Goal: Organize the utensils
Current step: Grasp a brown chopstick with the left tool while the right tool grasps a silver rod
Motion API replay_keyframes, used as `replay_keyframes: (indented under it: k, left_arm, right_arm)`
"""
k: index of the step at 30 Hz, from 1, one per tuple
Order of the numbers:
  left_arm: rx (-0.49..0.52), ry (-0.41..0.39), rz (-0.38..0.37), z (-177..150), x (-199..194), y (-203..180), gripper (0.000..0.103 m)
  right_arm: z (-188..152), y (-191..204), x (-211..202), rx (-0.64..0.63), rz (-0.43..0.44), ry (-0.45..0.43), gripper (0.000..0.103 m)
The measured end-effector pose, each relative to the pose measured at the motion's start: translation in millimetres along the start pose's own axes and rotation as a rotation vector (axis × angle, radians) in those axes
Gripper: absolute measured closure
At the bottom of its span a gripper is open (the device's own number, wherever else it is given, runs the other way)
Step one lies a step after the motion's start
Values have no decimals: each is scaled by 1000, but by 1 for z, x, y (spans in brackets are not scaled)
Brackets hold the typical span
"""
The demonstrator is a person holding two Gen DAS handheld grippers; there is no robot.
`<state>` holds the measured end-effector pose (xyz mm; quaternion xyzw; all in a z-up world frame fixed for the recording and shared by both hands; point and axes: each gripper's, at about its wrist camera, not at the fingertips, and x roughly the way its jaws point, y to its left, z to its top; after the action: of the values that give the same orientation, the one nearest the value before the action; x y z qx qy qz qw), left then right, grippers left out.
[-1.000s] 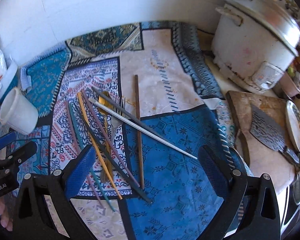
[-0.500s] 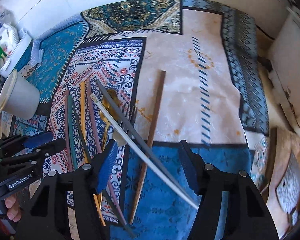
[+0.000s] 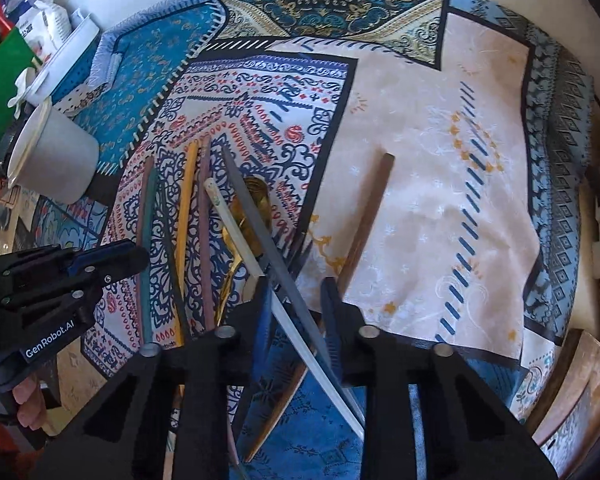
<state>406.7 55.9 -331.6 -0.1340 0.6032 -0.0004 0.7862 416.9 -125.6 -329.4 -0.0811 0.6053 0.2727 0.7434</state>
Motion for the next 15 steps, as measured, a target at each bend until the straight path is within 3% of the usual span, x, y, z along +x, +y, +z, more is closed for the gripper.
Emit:
replay_keyframes:
  k: [3,7,15]
  left_arm:
    - [24,-2,26,0,-7,4,98]
    - [49,6,67,-4,-11,11,98]
    - [44,38,52,-12,-10,14,96]
  right_arm:
    - [5,6,5,-33,-9,1,91]
    - [7,13,9,-71,-13,5,91]
    - [6,8,10,-21,28,5,93]
